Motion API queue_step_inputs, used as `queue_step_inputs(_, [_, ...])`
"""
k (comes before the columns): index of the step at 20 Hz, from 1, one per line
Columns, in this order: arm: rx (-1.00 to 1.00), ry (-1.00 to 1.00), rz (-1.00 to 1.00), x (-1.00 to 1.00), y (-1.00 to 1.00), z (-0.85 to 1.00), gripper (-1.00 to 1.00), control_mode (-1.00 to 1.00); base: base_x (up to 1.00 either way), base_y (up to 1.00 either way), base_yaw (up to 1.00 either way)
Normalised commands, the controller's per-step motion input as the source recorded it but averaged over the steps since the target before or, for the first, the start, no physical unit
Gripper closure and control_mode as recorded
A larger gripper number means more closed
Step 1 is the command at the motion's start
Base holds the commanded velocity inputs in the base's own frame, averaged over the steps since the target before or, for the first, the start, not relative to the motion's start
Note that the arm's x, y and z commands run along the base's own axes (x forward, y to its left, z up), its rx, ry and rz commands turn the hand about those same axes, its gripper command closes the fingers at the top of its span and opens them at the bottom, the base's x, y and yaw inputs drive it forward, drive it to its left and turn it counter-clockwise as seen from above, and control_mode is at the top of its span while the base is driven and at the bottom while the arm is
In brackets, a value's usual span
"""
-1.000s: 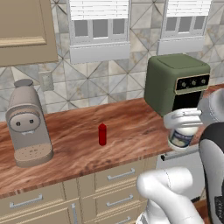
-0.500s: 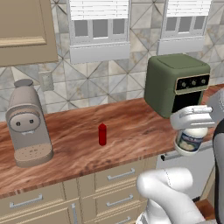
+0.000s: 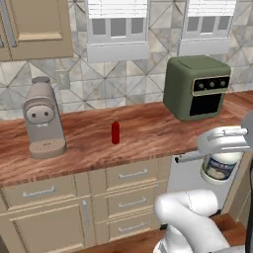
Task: Place the mayonnaise and ketchup from the counter to the top shelf of the fridge. If the existing items in the fridge are on the top shelf, move them to other shelves.
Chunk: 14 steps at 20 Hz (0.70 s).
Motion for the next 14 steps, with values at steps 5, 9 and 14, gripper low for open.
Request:
queue_step_inputs(5, [0.0, 0.0, 0.0, 0.0, 0.0, 0.0, 1.0, 1.0, -0.88, 0.0, 0.79])
queue_step_inputs(9, [0.0, 0.0, 0.0, 0.0, 0.0, 0.0, 1.0, 1.0, -0.14, 0.08, 1.0])
queue_step_inputs(14, [0.0, 0.0, 0.0, 0.0, 0.0, 0.0, 1.0, 1.0, -0.05, 0.23, 1.0])
